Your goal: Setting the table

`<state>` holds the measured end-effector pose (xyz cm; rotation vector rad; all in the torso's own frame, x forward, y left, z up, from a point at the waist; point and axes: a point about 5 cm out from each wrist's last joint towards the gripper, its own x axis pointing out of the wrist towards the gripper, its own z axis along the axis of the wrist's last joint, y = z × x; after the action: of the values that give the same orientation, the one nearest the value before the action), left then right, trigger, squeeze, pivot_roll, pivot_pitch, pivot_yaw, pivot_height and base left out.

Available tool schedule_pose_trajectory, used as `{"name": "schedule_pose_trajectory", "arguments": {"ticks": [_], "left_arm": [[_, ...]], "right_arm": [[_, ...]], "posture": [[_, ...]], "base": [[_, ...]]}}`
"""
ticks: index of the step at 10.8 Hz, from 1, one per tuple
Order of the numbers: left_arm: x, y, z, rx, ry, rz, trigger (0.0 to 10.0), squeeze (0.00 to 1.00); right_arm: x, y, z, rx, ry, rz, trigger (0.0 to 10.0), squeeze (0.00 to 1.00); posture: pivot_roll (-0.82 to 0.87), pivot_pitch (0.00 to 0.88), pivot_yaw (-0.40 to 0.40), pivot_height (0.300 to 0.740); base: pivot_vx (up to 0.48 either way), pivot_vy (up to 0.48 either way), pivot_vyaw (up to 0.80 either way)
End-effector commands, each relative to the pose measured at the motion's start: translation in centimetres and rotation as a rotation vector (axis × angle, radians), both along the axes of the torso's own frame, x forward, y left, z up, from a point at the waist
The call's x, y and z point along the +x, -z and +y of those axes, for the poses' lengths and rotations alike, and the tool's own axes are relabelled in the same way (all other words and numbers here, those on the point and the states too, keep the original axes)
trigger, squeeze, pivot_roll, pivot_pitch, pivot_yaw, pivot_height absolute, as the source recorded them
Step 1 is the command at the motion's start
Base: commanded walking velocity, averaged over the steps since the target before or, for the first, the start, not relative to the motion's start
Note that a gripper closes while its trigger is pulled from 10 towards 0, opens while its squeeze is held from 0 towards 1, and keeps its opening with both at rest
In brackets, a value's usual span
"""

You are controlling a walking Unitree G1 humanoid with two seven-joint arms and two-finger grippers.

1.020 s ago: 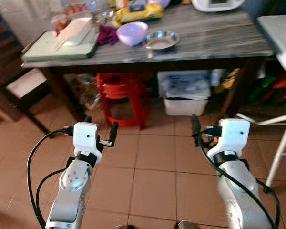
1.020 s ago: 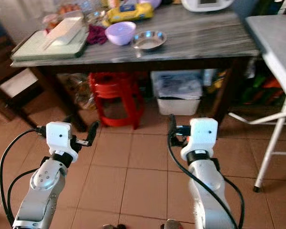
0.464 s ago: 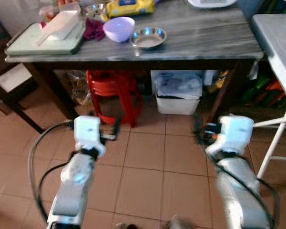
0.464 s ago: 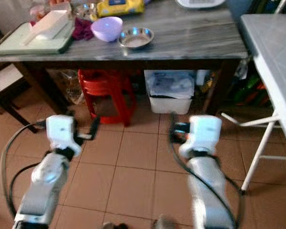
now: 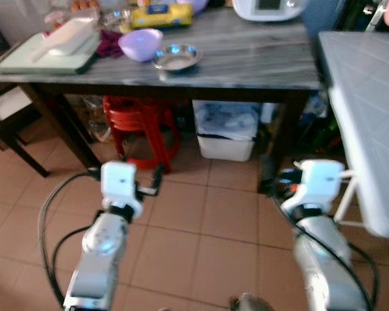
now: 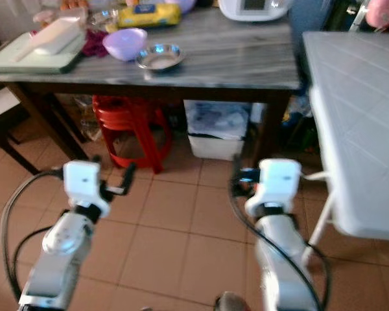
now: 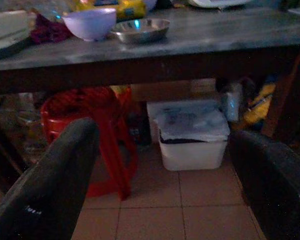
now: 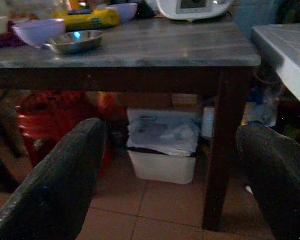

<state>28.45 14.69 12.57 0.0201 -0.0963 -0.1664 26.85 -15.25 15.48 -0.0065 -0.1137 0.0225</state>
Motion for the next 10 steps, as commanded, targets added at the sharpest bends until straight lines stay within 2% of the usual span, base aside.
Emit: {"name": "schedule_pose_trajectory", "arguments": {"ticks": [1, 4, 7, 10], "left_arm": [[0.1, 0.0, 0.0, -0.004, 0.004, 0.004, 10.0, 0.0], [0.0, 0.0, -0.3, -0.012, 0.017, 0.006, 10.0, 0.0], [-0.7, 1.2, -0.2, -0.001, 0.041, 0.039, 10.0, 0.0], [-0.6, 0.9, -0.4, -0.002, 0.047, 0.026, 10.0, 0.0]], "right_arm": [[-0.1, -0.2, -0.4, -0.007, 0.008, -0.005, 10.0, 0.0], [-0.1, -0.2, -0.4, -0.006, 0.01, -0.005, 10.0, 0.0], [-0.3, 0.1, -0.5, -0.009, 0.014, 0.0, 10.0, 0.0], [0.0, -0.1, -0.4, -0.011, 0.011, -0.006, 10.0, 0.0]], "posture": [[-0.16, 0.165, 0.132, 0.74], [-0.16, 0.166, 0.127, 0.74], [-0.16, 0.169, 0.125, 0.74], [-0.16, 0.161, 0.123, 0.74]], "base": [[0.0, -0.465, 0.0], [0.0, -0.464, -0.13], [0.0, -0.46, 0.0], [0.0, -0.442, 0.0]]}}
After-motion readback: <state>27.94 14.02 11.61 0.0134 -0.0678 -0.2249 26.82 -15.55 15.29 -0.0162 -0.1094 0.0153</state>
